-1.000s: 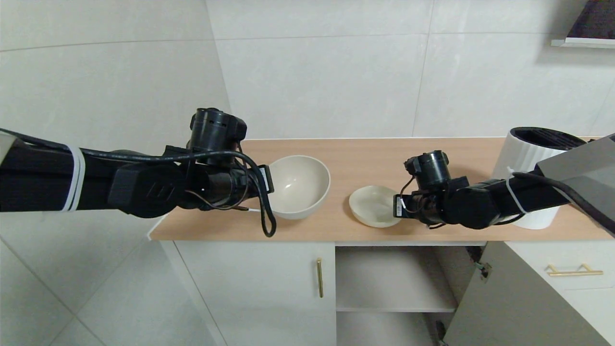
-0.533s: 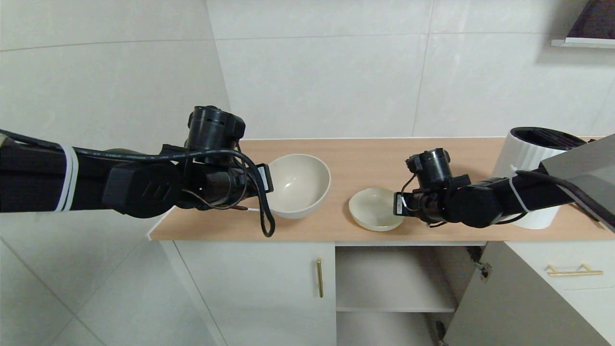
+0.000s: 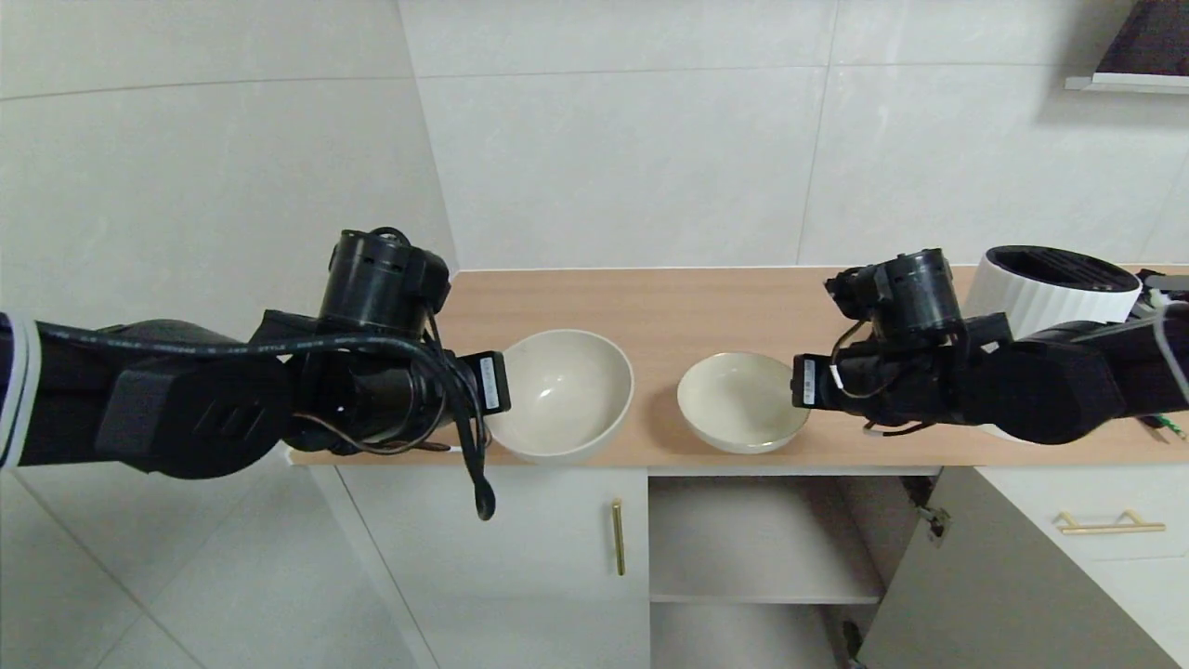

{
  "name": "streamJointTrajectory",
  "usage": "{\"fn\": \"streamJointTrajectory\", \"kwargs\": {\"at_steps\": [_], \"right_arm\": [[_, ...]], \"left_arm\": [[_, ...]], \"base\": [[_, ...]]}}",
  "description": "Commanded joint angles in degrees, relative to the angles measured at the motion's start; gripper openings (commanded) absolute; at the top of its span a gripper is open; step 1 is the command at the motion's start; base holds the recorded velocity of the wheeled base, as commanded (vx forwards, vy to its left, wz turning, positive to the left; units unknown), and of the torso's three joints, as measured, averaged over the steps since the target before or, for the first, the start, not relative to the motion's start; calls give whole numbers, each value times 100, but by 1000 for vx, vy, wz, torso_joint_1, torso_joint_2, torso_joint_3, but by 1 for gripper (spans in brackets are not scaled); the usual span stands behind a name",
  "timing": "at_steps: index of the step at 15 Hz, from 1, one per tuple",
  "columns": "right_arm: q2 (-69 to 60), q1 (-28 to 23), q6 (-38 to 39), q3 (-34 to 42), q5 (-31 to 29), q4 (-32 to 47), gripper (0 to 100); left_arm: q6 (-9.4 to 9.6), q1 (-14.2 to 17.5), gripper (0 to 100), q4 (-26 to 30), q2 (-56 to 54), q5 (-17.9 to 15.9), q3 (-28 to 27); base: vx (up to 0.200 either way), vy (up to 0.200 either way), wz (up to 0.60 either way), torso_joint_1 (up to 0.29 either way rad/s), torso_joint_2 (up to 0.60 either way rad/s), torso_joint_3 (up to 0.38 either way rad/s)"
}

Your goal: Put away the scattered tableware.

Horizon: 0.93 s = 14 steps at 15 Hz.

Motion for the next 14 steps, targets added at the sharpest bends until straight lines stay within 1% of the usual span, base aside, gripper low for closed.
{"fn": "streamJointTrajectory", "kwargs": {"at_steps": [1,2,3,5,6,8,9,14], "right_arm": [[-896,52,-176,732,236,126,0],[-940,52,-264,793,280,214,0],[-949,52,-273,793,298,293,0],[-958,87,-273,828,298,372,0],[-1045,96,-343,960,359,390,0],[-1195,96,-458,1048,623,399,0],[-1212,87,-475,1083,667,399,0],[-1045,87,-484,1083,614,355,0]], "left_arm": [[-3,-95,0,-15,-322,-1,372],[-12,-95,0,-15,-463,-27,547],[-12,-95,0,-15,-577,-98,609],[-12,-95,0,-15,-682,-230,662],[-12,-103,0,-6,-691,-291,670],[-21,-112,0,3,-656,-291,670],[-21,-121,0,12,-647,-291,679],[-12,-130,0,3,-559,-291,706]], "base": [[0,0,0,0,0,0],[0,0,0,0,0,0],[0,0,0,0,0,0],[0,0,0,0,0,0],[0,0,0,0,0,0],[0,0,0,0,0,0],[-200,0,0,2,-2,2],[0,0,0,0,0,0]]}}
